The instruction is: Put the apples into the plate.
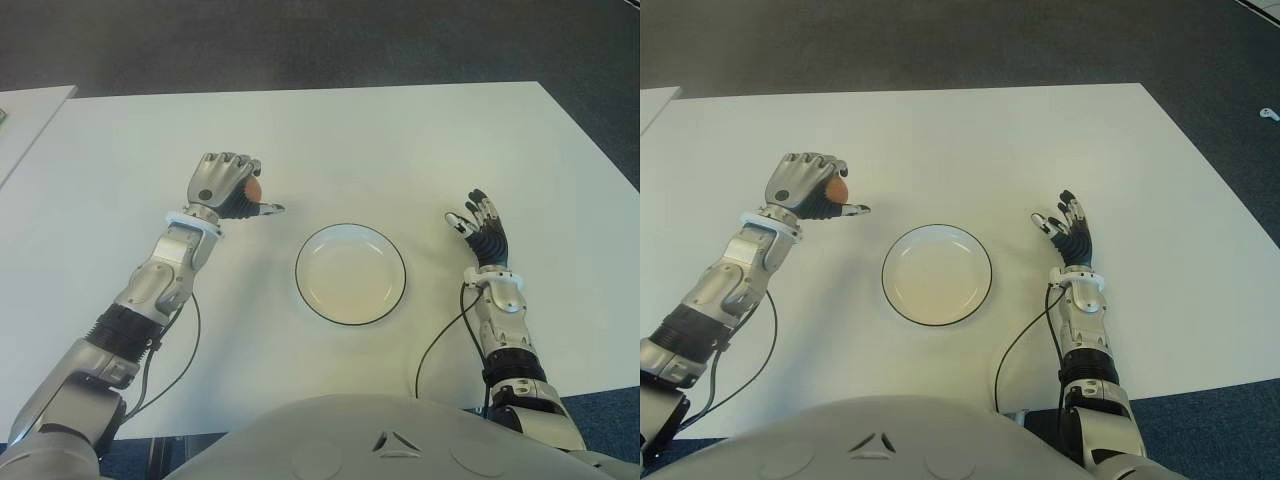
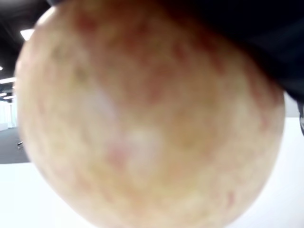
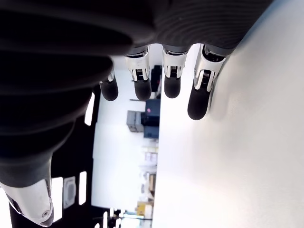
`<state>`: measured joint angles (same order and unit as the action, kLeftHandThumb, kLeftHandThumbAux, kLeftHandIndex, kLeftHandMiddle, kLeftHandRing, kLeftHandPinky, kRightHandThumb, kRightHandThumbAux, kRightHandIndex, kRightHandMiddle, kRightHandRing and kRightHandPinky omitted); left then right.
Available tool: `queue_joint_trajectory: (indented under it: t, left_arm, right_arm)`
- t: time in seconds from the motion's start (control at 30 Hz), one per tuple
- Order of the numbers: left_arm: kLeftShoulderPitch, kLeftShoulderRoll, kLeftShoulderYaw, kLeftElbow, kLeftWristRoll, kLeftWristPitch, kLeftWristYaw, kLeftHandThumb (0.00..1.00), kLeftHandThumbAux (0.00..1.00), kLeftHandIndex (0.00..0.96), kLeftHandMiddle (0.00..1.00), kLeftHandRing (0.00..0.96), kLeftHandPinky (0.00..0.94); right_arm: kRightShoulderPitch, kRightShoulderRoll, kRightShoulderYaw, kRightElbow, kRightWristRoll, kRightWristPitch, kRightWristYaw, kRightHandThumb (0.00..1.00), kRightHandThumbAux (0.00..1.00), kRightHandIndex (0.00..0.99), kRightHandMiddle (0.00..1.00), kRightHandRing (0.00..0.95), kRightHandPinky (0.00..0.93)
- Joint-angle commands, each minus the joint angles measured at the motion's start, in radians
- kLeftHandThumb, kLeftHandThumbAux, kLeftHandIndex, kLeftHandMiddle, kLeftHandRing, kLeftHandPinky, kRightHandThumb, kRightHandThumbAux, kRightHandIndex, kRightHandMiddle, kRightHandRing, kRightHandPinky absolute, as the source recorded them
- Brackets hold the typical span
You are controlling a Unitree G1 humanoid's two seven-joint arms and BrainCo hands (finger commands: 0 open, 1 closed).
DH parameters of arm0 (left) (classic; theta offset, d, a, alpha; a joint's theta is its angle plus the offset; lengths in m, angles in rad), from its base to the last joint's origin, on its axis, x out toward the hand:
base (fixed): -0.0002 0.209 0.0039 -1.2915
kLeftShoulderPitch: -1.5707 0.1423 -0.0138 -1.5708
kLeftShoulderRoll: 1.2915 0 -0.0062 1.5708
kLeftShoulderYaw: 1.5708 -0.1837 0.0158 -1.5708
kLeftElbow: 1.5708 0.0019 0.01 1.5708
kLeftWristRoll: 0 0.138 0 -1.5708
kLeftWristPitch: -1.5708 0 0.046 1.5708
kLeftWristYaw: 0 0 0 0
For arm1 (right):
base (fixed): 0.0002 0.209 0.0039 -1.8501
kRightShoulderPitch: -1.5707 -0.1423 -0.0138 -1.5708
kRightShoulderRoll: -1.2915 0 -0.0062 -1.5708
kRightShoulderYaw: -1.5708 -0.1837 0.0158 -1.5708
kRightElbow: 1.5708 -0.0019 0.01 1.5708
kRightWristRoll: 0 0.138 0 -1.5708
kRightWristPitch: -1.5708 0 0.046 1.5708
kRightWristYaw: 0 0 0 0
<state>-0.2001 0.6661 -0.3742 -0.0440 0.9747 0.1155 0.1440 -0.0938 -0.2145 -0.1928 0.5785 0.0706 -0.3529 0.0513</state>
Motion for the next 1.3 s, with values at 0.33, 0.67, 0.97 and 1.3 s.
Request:
queue_joint_trajectory:
  t: [0.33, 0.67, 0.97, 1.3]
  left_arm:
    - [0.043, -0.067, 0.009, -0.184, 0.128, 0.063, -0.127, 0.857, 0.664, 0.405, 0.54, 0.838, 0.781]
    - [0.056, -0.109, 0.016, -0.241, 0.164, 0.063, -0.171, 0.856, 0.665, 0.403, 0.537, 0.833, 0.775]
    - [0.083, -0.213, -0.069, -0.31, 0.237, 0.058, -0.224, 0.856, 0.665, 0.403, 0.538, 0.825, 0.781]
    - [0.127, -0.277, -0.14, -0.326, 0.288, -0.001, -0.199, 0.858, 0.662, 0.409, 0.544, 0.835, 0.82]
  right_arm:
    - [0.057, 0.028, 0.025, 0.06, -0.008, 0.065, 0.004, 0.089, 0.673, 0.0, 0.016, 0.02, 0.006]
    - [0.065, 0.026, 0.029, 0.05, -0.006, 0.065, 0.013, 0.087, 0.671, 0.0, 0.021, 0.02, 0.001]
    - [0.074, 0.034, 0.038, 0.022, -0.012, 0.064, 0.005, 0.103, 0.659, 0.0, 0.021, 0.02, 0.001]
    - [0.094, 0.028, 0.056, -0.028, -0.025, 0.091, 0.003, 0.09, 0.655, 0.0, 0.01, 0.013, 0.0]
